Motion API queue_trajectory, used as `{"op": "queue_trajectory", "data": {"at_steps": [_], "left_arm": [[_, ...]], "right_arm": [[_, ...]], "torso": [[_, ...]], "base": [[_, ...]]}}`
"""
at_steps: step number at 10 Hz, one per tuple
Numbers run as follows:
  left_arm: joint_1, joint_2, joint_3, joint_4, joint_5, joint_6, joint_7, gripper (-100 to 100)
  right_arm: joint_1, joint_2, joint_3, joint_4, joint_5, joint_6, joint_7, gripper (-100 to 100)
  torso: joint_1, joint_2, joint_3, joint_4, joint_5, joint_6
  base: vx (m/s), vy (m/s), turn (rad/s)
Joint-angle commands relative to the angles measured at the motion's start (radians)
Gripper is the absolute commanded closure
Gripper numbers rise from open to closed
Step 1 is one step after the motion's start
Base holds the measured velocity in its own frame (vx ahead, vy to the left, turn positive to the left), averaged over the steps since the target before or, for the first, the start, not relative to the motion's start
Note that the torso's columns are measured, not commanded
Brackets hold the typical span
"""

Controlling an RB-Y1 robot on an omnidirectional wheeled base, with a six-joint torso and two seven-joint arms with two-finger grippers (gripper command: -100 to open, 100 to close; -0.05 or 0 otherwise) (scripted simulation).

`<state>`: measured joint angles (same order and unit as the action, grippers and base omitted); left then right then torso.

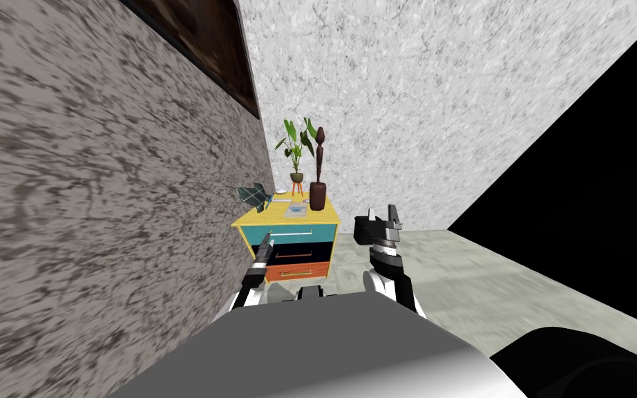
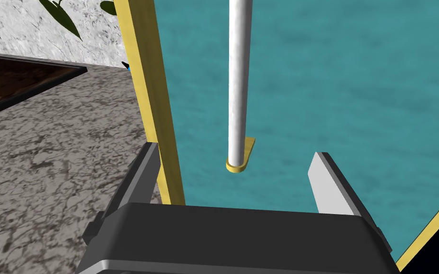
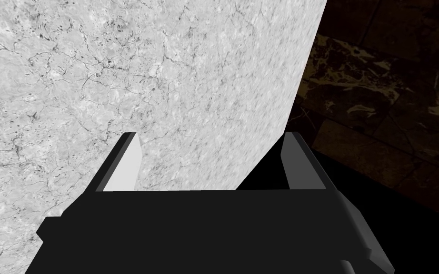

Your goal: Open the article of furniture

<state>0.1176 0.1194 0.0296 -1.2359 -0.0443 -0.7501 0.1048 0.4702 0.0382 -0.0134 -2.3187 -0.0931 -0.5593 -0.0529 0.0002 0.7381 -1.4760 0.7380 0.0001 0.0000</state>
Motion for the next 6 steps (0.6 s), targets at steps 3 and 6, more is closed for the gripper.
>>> {"op": "queue_trajectory", "data": {"at_steps": [3,6], "left_arm": [[-0.035,-0.007,-0.006,-0.025,0.013,0.100,0.011,-100],[-0.054,-0.015,-0.009,-0.039,0.020,0.154,0.017,-100]], "right_arm": [[0.000,0.000,0.000,0.000,0.000,0.000,0.000,0],[0.000,0.000,0.000,0.000,0.000,0.000,0.000,0]], "torso": [[-0.001,0.000,0.000,0.000,0.000,0.000],[0.000,0.000,0.000,0.000,0.000,0.000]], "base": [[-0.044,-0.026,0.012],[-0.044,-0.018,0.012]]}}
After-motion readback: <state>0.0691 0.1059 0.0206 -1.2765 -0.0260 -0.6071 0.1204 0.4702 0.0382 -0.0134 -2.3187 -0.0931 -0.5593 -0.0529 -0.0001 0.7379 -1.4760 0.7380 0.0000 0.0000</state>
